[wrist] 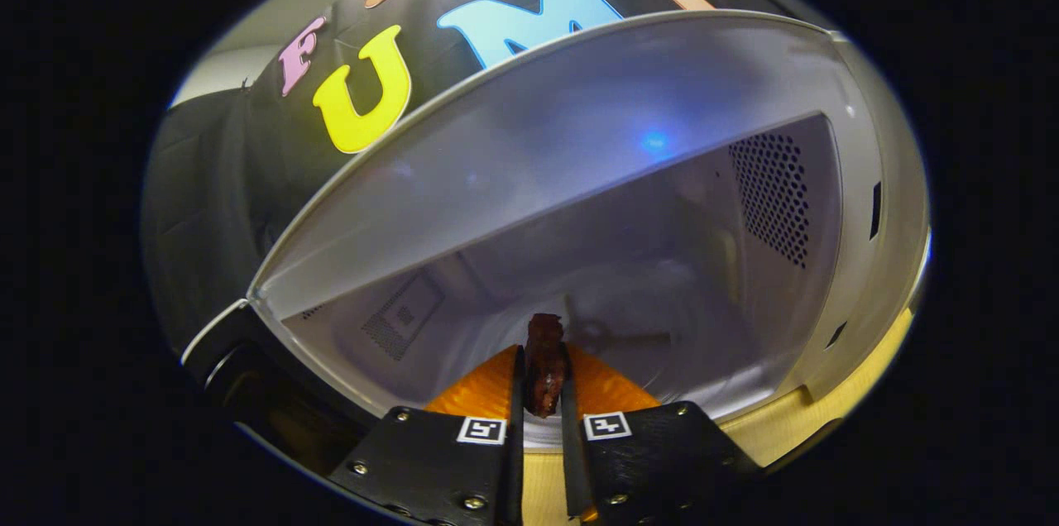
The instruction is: Open the microwave, put the food inside, and close the microwave door.
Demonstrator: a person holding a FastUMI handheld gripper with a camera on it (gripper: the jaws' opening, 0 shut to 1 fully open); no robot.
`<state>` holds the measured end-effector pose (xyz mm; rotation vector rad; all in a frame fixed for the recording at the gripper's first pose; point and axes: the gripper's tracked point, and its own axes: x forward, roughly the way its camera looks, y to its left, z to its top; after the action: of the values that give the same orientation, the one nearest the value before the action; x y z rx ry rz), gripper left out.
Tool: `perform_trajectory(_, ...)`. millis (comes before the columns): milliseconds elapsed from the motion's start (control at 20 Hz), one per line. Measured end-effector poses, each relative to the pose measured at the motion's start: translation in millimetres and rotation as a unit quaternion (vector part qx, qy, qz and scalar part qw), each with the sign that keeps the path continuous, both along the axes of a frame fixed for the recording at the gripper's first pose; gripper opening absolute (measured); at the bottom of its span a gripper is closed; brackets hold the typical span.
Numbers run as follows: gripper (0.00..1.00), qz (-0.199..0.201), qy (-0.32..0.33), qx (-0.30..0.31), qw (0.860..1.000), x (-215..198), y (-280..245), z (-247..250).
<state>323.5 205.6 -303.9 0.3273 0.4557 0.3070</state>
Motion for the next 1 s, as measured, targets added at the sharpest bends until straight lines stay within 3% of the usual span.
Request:
perform_trajectory(50,0.34,-0.006,-0.006,-0.024,1.0,3.3,-6.0,-3.5)
perform_trajectory(200,1.0,-0.029,-0.025,-0.114,0.993,9.5,-24.5,-9.7)
perform_trajectory(400,0.98,-0.029,-0.098,-0.186,0.977,6.6,-30.3,25.1)
perform_trajectory(650,0.98,0.007,-0.091,-0.16,0.983,-26.4,-11.1,43.1)
perform_trajectory(1000,0.98,0.032,-0.127,-0.149,0.98,-99.6,-7.2,108.5)
